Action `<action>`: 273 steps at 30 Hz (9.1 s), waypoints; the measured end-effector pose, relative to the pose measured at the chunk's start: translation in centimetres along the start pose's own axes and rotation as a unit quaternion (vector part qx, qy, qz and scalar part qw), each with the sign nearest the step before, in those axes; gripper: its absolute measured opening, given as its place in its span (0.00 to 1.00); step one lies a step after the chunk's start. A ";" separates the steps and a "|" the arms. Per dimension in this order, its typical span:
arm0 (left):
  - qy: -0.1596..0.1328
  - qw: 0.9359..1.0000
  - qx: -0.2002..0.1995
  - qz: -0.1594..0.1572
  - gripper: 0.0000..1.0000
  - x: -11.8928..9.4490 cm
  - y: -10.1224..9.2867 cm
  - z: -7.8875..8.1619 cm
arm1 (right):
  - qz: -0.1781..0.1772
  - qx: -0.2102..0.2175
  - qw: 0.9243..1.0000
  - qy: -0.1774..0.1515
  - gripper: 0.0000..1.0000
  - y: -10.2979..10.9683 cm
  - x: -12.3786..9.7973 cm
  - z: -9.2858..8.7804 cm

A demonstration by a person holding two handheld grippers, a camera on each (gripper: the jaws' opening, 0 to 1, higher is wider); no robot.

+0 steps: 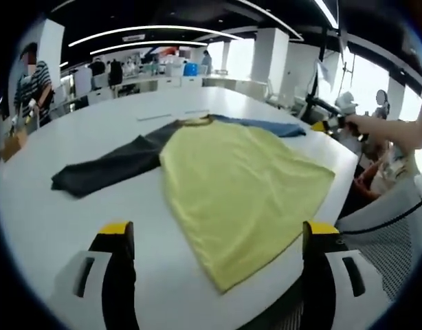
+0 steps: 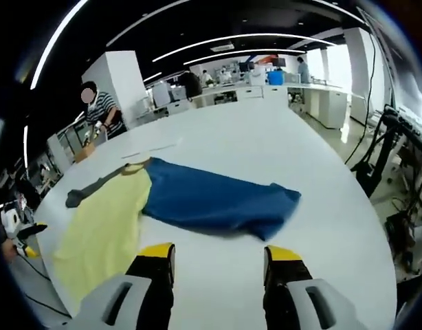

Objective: Fold the garment on the visible template until the final outline fits inside the template.

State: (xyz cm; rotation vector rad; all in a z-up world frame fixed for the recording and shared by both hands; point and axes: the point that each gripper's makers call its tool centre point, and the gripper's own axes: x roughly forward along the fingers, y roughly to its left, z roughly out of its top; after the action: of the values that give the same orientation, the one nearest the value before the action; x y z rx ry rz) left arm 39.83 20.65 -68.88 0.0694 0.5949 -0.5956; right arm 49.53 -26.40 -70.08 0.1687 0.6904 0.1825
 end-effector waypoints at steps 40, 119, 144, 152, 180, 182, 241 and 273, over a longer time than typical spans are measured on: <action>0.010 1.000 0.026 0.012 0.93 -0.2 0.4 0.4 | -0.096 0.039 0.993 0.053 0.10 -6.0 4.2 -0.2; 0.019 0.999 0.035 0.001 0.98 -0.7 0.0 0.1 | -0.075 0.077 0.993 0.045 0.00 -6.6 4.2 3.9; 0.020 0.999 0.031 -0.001 0.98 -1.0 0.3 0.1 | 0.032 0.036 0.999 0.004 0.00 4.5 6.4 9.9; 0.017 0.999 0.035 -0.004 0.97 -1.0 0.0 0.1 | 0.053 0.028 0.998 0.008 0.00 7.1 7.5 10.2; 0.018 0.999 0.029 -0.005 0.97 -1.3 -0.1 -0.5 | 0.118 0.017 0.993 0.006 0.00 15.1 9.1 11.9; 0.020 0.999 0.029 -0.004 0.97 -1.3 -0.1 -0.6 | 0.122 0.014 0.992 0.008 0.00 15.7 9.2 12.0; 0.028 1.000 0.007 0.002 0.97 -1.7 0.7 -2.5 | 0.203 -0.108 0.970 0.075 0.00 30.7 13.7 8.9; 0.032 0.999 -0.001 0.009 0.96 -2.1 0.8 -2.8 | 0.221 -0.059 0.961 0.153 0.00 32.3 18.9 -0.6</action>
State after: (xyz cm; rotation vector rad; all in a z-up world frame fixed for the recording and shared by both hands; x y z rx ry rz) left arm 37.43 23.02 -70.17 0.0918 0.6560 -0.5774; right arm 59.85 9.21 -75.22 0.1805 0.9412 0.6886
